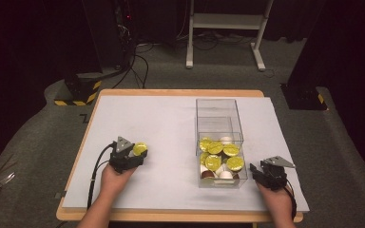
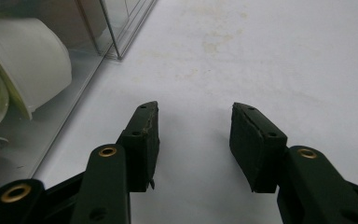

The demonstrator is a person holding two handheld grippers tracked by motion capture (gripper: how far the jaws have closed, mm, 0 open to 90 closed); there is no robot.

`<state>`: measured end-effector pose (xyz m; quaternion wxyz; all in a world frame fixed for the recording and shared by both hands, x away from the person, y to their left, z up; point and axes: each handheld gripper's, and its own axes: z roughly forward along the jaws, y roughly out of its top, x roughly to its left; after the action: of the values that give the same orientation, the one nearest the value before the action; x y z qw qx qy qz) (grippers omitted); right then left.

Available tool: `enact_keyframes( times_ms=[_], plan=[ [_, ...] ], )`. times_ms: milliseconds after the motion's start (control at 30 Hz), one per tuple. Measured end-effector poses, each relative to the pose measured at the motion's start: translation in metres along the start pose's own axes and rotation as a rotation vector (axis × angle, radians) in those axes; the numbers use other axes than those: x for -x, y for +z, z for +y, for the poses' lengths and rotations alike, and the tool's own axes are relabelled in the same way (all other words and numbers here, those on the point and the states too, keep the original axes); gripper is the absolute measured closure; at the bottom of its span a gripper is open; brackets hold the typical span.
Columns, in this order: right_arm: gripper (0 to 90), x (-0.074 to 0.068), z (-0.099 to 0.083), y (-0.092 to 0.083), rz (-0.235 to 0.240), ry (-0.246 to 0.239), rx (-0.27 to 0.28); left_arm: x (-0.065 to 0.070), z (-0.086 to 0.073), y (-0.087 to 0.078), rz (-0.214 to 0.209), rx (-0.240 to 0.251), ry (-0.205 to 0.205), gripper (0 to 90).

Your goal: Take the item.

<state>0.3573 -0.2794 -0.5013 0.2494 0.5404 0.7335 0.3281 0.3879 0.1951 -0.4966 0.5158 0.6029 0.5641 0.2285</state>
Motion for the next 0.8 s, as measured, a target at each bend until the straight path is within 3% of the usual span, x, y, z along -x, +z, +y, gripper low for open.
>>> enact_keyframes(
  times_ms=[67, 133, 200, 700, 800],
  plan=[
    [52.3, -0.0002, 0.0000, 0.0000, -0.001, 0.002, -0.001, -0.0011, -0.0007, 0.0003, 0.002, -0.009, 0.011, 37.7],
    [52.3, -0.0003, 0.0000, 0.0000, -0.002, 0.002, -0.002, 0.0001, -0.0018, 0.0021, 0.004, 0.002, -0.014, 37.7],
    [52.3, -0.0002, 0.0001, 0.0001, -0.002, 0.000, -0.003, -0.0015, -0.0025, 0.0018, 0.005, -0.020, 0.008, 37.7],
    [52.3, -0.0006, 0.0001, 0.0002, -0.004, 0.000, -0.004, -0.0022, -0.0029, 0.0049, 0.008, -0.011, -0.010, 37.1],
    [52.3, -0.0005, 0.0001, 0.0001, -0.003, 0.000, -0.004, -0.0035, -0.0041, 0.0058, 0.016, -0.026, 0.013, 33.4]
  ],
)
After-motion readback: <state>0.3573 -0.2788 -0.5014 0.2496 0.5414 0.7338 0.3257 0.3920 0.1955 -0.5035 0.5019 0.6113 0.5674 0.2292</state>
